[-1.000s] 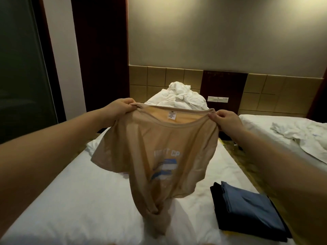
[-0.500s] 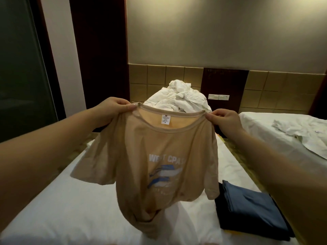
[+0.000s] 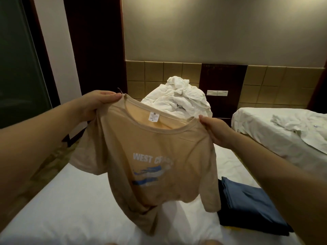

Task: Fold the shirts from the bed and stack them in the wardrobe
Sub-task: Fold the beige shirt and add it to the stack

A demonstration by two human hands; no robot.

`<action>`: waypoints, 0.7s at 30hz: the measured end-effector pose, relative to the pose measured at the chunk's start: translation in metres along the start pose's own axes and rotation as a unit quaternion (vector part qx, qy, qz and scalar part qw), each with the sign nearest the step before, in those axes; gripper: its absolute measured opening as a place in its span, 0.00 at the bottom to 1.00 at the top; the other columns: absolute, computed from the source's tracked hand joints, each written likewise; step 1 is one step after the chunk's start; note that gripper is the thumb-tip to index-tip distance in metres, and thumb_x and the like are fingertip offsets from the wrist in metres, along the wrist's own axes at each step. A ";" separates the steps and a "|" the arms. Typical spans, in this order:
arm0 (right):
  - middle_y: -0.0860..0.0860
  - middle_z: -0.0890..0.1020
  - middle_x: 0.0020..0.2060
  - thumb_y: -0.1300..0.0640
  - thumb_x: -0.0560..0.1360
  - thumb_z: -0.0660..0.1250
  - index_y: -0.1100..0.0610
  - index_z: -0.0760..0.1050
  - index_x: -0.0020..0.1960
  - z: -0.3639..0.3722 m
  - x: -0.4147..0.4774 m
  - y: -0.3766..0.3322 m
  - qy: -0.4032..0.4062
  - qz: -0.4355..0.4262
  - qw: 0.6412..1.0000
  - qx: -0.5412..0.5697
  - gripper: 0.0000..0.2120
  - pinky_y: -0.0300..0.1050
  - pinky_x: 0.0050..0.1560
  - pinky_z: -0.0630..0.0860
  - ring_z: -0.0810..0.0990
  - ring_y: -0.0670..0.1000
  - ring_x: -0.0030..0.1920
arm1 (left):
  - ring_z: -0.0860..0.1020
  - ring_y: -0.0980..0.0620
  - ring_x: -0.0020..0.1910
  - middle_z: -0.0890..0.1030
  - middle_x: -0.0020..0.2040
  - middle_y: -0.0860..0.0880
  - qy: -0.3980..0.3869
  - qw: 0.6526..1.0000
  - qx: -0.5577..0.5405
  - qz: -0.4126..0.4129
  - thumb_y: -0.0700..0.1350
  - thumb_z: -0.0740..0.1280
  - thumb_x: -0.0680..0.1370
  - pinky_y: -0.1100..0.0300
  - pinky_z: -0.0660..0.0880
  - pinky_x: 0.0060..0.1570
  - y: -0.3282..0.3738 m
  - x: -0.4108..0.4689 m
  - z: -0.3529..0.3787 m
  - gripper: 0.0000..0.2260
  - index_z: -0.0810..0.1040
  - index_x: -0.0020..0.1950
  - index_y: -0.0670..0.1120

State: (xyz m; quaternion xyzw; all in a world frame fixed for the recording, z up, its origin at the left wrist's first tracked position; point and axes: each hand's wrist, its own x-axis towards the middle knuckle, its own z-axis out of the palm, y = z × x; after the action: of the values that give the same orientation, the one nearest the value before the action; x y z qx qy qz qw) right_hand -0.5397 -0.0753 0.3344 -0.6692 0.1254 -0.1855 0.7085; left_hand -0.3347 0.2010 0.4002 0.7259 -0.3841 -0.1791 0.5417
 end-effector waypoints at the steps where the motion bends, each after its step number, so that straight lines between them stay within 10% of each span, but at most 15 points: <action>1: 0.52 0.82 0.40 0.61 0.81 0.55 0.63 0.76 0.53 -0.001 -0.001 0.000 -0.025 0.020 0.999 0.007 0.12 0.36 0.45 0.78 0.82 0.46 0.40 | 0.78 0.50 0.41 0.78 0.50 0.42 0.000 1.000 0.008 -0.004 0.64 0.75 0.56 0.60 0.77 0.38 0.001 -0.001 -0.002 0.33 0.79 0.53 0.46; 6: 0.52 0.78 0.39 0.69 0.77 0.60 0.59 0.75 0.52 -0.005 -0.007 -0.010 -0.031 0.025 0.990 -0.135 0.09 0.33 0.37 0.77 0.78 0.45 0.37 | 0.79 0.49 0.43 0.79 0.51 0.44 -0.070 0.995 0.055 -0.044 0.64 0.78 0.51 0.59 0.78 0.39 -0.001 -0.010 -0.018 0.37 0.79 0.54 0.47; 10: 0.48 0.78 0.38 0.60 0.75 0.66 0.57 0.78 0.51 -0.001 -0.004 -0.014 0.060 -0.043 0.914 -0.398 0.05 0.31 0.39 0.71 0.75 0.44 0.39 | 0.80 0.48 0.43 0.81 0.48 0.44 -0.153 0.979 0.076 -0.114 0.59 0.80 0.54 0.59 0.79 0.40 -0.011 -0.021 -0.025 0.34 0.80 0.55 0.44; 16: 0.52 0.80 0.41 0.56 0.75 0.67 0.56 0.80 0.48 0.013 0.001 -0.066 0.183 -0.235 0.870 -0.394 0.05 0.34 0.40 0.69 0.75 0.47 0.42 | 0.75 0.50 0.45 0.77 0.47 0.46 0.113 0.991 0.061 0.024 0.46 0.63 0.78 0.61 0.72 0.44 0.031 -0.024 -0.006 0.06 0.78 0.49 0.47; 21: 0.45 0.80 0.36 0.57 0.74 0.69 0.48 0.77 0.37 0.032 -0.008 -0.184 0.271 -0.374 0.867 -0.188 0.08 0.41 0.45 0.72 0.77 0.45 0.39 | 0.73 0.57 0.43 0.76 0.44 0.53 0.255 0.934 0.108 0.225 0.49 0.61 0.79 0.64 0.67 0.40 0.128 -0.023 -0.031 0.07 0.77 0.46 0.51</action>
State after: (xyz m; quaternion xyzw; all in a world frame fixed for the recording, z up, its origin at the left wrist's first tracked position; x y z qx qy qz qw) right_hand -0.5508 -0.0491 0.5196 -0.7100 0.0854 -0.5831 0.3855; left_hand -0.3751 0.2234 0.5257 0.6958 -0.4032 0.1808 0.5661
